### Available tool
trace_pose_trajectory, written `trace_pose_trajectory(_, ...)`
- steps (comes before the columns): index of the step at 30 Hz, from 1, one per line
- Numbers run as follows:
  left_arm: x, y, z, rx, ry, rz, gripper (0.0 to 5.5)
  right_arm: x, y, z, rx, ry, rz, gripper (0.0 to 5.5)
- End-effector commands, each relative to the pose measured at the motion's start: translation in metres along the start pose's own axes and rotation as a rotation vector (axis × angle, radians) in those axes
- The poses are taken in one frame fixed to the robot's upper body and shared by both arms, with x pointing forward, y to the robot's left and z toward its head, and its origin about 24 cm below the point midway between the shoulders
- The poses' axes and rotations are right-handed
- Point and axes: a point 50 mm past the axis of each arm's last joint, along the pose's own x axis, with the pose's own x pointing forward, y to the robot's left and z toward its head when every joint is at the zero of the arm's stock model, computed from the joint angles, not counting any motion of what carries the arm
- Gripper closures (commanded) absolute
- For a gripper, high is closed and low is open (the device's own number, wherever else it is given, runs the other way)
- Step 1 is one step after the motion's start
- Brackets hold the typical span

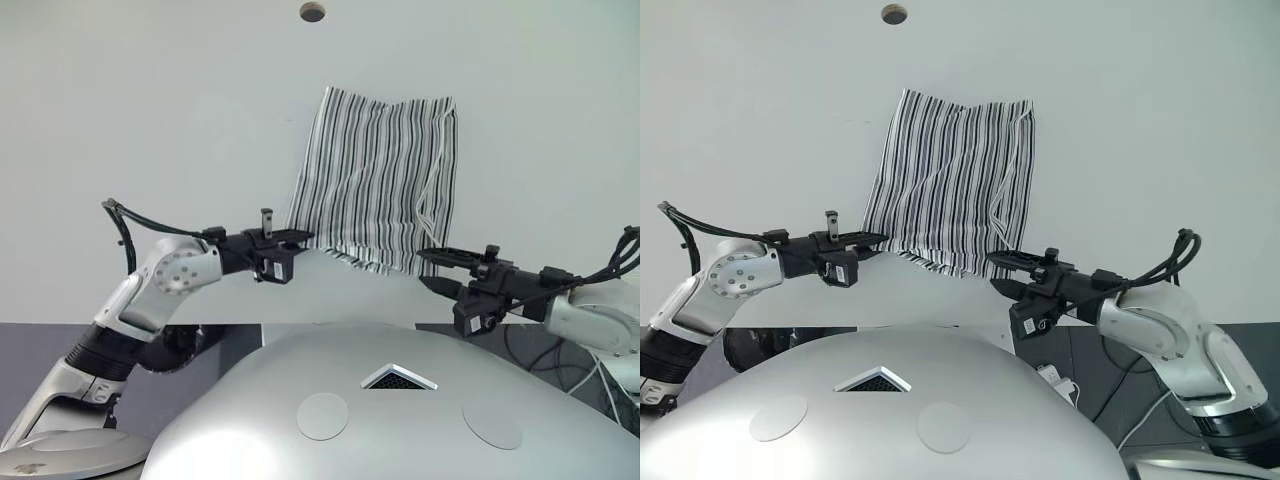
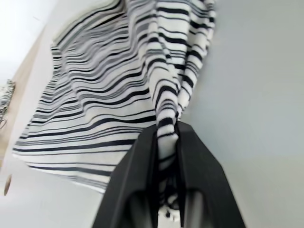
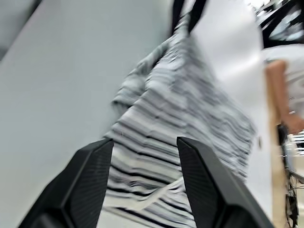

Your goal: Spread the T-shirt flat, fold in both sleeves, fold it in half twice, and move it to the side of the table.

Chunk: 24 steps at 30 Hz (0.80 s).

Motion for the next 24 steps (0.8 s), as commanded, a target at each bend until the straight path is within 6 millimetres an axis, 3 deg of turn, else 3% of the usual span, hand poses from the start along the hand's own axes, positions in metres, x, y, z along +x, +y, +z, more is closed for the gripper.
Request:
trace_pose_trajectory(1, -0.002, 0.004, 0.002, 0.021, 0.014, 0.007, 5.22, 0.009, 0.009, -0.012, -0.031, 0.025, 0.042, 2.97)
trace_pose_trajectory(16, -0.002, 0.004, 0.007, 0.045, 0.004, 0.000, 5.22, 0.044, 0.003, -0.006, -0.092, -0.080, 0.047, 2.97)
trace_pose_trajectory(24, -0.006, 0.000, 0.008, 0.043, 0.008, -0.010, 5.22, 0.052, -0.003, -0.019, -0.089, -0.027, 0.012, 2.97)
